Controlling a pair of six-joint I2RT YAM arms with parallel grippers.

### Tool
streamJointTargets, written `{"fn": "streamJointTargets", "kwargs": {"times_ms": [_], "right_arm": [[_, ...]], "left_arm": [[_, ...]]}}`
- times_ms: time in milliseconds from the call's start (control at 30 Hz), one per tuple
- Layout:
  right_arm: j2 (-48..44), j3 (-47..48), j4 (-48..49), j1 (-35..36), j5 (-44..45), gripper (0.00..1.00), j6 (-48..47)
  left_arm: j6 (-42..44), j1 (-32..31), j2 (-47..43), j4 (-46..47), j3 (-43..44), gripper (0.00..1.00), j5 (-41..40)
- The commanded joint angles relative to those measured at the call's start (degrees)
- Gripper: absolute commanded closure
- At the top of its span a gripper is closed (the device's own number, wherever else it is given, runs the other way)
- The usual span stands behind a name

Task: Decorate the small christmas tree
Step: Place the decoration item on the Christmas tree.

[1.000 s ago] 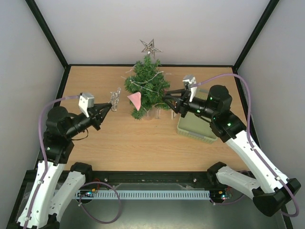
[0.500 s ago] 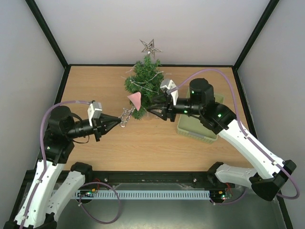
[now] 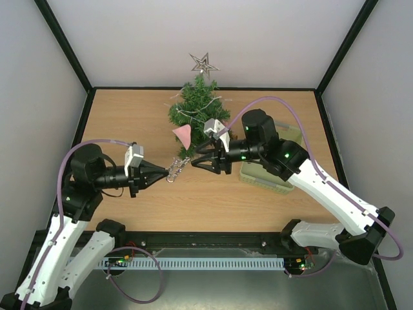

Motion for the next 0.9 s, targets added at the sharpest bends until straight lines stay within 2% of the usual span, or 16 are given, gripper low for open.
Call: {"fn": "streamJointTargets", "kwargs": {"times_ms": [0, 167, 400, 567, 767, 867], "right_arm": [[-0.1, 2.6, -0.5, 0.8, -3.3, 0.53, -0.6], [-0.3, 2.4, 0.8, 1.0, -5.8, 0.58, 1.0], [0.1, 2.6, 1.7, 1.9, -7.4, 0.58, 3.0], [0.3, 2.3, 1.9, 2.1, -8.5, 0.66, 3.7], [1.0, 2.2, 0.4, 2.2, -9.0, 0.69, 3.5], [1.4, 2.3, 0.4, 2.3, -9.4, 0.77, 3.4]], "left_arm": [[1.4, -0.8, 0.5, -1.1, -1.2, 0.97, 2.0], [1.4, -1.8, 0.6, -1.0, -1.3, 0.98, 2.1], [1.4, -2.6, 0.5, -1.0, -1.5, 0.98, 3.4], [1.5, -3.1, 0.6, -1.0, -1.6, 0.98, 3.5], [1.9, -3.6, 0.5, -1.2, -1.7, 0.98, 3.5], [2.1, -3.7, 0.7, -1.2, -1.8, 0.98, 3.6]]}}
